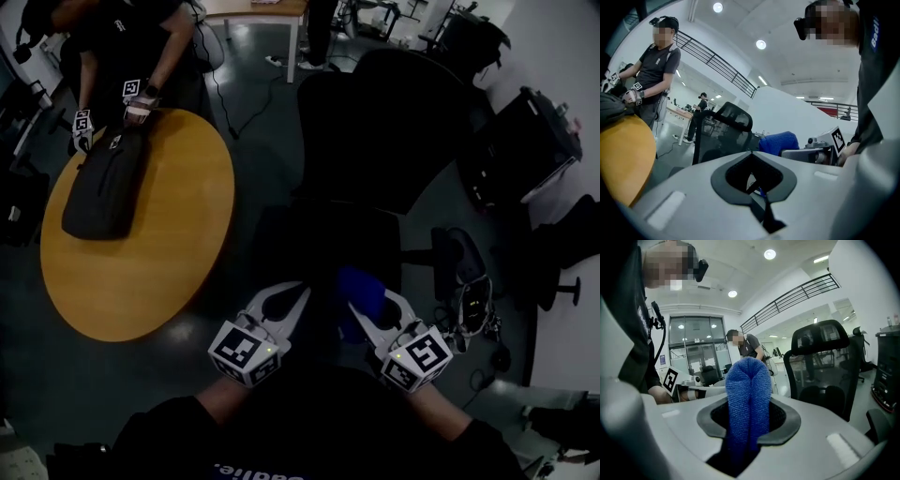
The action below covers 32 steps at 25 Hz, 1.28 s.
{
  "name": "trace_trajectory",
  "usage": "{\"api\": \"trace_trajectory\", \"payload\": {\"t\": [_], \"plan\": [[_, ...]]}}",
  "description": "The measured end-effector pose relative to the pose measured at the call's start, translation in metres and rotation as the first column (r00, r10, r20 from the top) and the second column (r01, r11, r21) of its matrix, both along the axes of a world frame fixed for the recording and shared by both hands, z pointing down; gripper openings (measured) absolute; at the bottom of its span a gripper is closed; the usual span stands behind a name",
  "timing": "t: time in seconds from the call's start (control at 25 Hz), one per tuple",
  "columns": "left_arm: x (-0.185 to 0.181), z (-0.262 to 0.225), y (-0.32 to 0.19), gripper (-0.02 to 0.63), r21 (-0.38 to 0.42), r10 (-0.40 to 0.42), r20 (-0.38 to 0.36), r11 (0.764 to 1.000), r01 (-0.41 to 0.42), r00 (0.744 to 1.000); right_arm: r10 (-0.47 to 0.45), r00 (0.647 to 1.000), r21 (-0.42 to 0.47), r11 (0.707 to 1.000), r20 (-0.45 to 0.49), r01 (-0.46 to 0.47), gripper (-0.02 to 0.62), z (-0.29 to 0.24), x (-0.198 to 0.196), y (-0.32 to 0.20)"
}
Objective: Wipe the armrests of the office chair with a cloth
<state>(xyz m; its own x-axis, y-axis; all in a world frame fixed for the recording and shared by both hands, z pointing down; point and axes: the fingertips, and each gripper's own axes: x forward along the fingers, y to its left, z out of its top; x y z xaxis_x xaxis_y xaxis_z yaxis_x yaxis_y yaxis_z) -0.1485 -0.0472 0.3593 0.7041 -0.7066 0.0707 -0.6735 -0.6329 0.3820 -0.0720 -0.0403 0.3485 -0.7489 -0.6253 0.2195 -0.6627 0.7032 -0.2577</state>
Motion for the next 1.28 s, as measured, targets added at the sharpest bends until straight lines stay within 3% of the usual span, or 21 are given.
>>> {"api": "trace_trajectory", "payload": {"t": [0.32,0.52,0.76,1.04,1.28], "plan": [[-0.041,0.026,-0.02,0.012,-0.009,-0.069,0.06,0.998,0.069,0.996,0.019,0.999,0.018,1.0,-0.035,-0.019,0.132,0.0,-0.01,-0.034],[-0.068,0.073,-0.017,0.012,-0.028,-0.123,0.146,0.991,0.128,0.982,-0.015,0.999,0.048,0.999,-0.048,0.017,0.133,-0.002,-0.023,-0.055],[-0.092,0.129,-0.01,0.012,-0.119,-0.174,0.224,0.972,0.204,0.959,-0.071,0.992,0.048,0.996,-0.107,0.077,0.133,0.008,-0.038,-0.087],[-0.094,0.168,-0.015,0.012,-0.203,-0.188,0.264,0.948,0.245,0.946,-0.153,0.977,0.041,0.986,-0.15,0.161,0.132,0.016,-0.064,-0.135],[-0.099,0.197,-0.023,0.012,-0.256,-0.181,0.288,0.931,0.258,0.94,-0.228,0.94,0.017,0.971,-0.256,0.24,0.132,0.05,-0.096,-0.182]]}}
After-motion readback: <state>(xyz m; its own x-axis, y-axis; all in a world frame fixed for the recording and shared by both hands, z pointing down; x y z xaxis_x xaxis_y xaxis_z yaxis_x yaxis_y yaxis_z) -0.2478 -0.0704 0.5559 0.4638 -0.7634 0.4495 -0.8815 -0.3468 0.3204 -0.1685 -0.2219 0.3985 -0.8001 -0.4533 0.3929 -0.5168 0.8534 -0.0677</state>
